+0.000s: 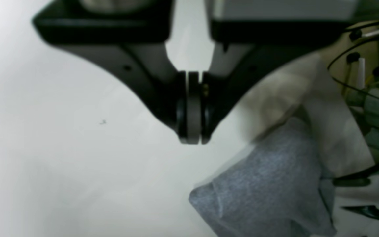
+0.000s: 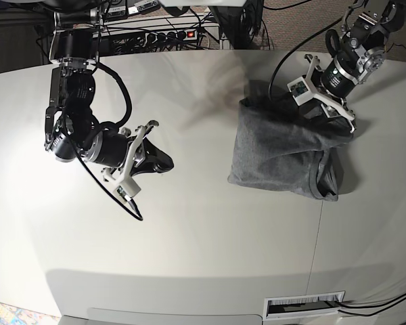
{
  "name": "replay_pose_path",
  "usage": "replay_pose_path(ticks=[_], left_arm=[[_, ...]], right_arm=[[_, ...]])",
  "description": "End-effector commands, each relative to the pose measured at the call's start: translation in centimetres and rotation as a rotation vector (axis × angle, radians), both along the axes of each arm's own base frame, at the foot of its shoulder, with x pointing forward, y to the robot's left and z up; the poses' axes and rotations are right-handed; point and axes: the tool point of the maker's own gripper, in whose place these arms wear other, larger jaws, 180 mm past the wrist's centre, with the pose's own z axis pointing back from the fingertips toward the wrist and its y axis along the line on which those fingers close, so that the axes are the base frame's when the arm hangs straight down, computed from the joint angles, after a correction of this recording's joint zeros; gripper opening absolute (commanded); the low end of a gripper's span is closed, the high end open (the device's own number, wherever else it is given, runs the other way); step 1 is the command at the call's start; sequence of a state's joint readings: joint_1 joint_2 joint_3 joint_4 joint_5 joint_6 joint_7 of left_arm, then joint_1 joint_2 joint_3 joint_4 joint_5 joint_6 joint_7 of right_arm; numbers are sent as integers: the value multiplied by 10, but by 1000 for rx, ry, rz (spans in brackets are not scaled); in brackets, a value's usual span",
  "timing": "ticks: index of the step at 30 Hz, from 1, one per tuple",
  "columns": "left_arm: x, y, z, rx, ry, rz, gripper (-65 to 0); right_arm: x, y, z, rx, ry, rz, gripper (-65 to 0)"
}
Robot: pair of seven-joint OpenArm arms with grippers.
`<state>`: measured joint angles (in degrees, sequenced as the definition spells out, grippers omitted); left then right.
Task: Fold the T-shirt properly
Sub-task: 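Drag the grey bundle with the left gripper away from the right gripper, then pull the bundle's edge with the left gripper to flatten it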
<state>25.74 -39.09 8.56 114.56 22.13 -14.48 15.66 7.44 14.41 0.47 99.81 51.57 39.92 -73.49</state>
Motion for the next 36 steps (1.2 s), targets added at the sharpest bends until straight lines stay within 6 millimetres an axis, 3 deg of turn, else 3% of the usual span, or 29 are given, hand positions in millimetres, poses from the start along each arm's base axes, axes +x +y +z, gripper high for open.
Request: replay_pose_path(ticks=[1, 6, 13, 23, 28, 32, 36], left_arm=[[6, 1, 10, 9, -48, -19, -414], [14, 0, 15, 33, -93, -47, -416], [33, 14, 12, 61, -111, -19, -416], [33, 24, -5, 63, -78, -21, -416], [37, 26, -4, 65, -85, -17, -421], [44, 26, 1, 59, -102, -13, -508], [46, 24, 2, 38, -91, -12, -650]], right_arm=[[7, 1, 17, 32, -53, 3, -650], [7, 1, 17, 32, -53, 3, -650], [7, 1, 17, 29, -51, 3, -650], [7, 1, 17, 30, -51, 4, -650], [7, 1, 17, 30, -51, 3, -650], [7, 1, 17, 30, -51, 4, -650], [7, 1, 17, 29, -51, 3, -650]])
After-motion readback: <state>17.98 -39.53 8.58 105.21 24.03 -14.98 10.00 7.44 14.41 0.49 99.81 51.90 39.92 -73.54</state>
